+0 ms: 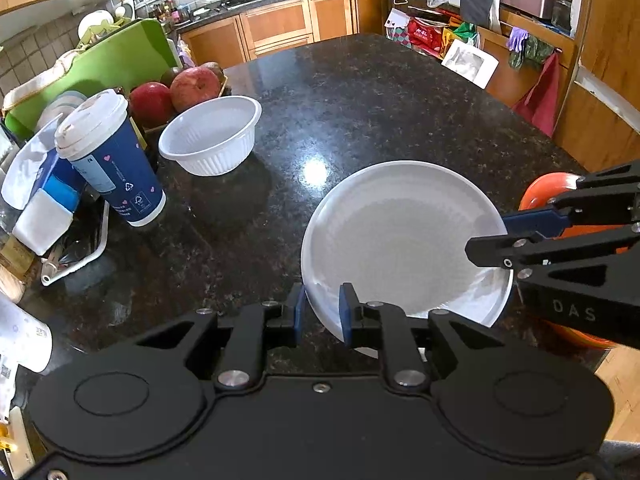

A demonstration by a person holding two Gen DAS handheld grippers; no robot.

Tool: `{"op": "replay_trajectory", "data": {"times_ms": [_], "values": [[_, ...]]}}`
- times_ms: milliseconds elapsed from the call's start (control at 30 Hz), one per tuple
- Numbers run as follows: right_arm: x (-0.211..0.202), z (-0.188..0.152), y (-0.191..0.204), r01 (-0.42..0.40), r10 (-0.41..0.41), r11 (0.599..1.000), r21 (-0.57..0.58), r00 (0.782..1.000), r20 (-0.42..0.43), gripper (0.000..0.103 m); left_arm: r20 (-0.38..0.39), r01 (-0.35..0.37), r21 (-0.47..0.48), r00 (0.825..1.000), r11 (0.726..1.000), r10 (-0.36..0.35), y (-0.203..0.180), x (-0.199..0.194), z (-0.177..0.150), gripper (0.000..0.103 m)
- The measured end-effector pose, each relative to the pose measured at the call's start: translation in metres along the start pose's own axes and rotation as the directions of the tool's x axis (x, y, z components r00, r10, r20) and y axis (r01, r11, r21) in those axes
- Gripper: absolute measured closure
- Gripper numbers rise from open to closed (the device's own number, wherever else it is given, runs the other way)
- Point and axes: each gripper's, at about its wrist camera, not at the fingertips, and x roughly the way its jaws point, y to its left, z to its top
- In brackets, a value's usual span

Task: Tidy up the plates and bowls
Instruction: 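Lift the second white bowl and carry it to the first bowl, then lower the second bowl into the first bowl and open both grippers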

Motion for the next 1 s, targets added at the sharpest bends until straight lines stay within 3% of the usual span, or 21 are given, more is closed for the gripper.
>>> {"op": "replay_trajectory", "data": {"times_ms": [233, 833, 1000], "values": [[0.002, 0.002, 0.000, 0.022, -0.022, 1.000, -0.018, 1.000, 0.002, 0.075, -0.011, 0.008, -0.012, 1.000, 1.000, -0.008, 0.003, 0.003, 0.001, 0.071], [0.021, 0.005, -0.011, -0.005, 0.006, 1.000, 0.022, 0.999, -0.044, 0.073, -0.012, 0.041, -0.067, 0.999, 0.997, -0.042, 0.014, 0.005, 0.007, 0.070], [0.020, 0.008, -0.015, -0.017, 0.019, 0.999, 0.048, 0.999, -0.036, 0.064, 0.003, 0.036, -0.075, 0.999, 0.997, -0.036, 0.016, 0.001, 0.008, 0.070]]}}
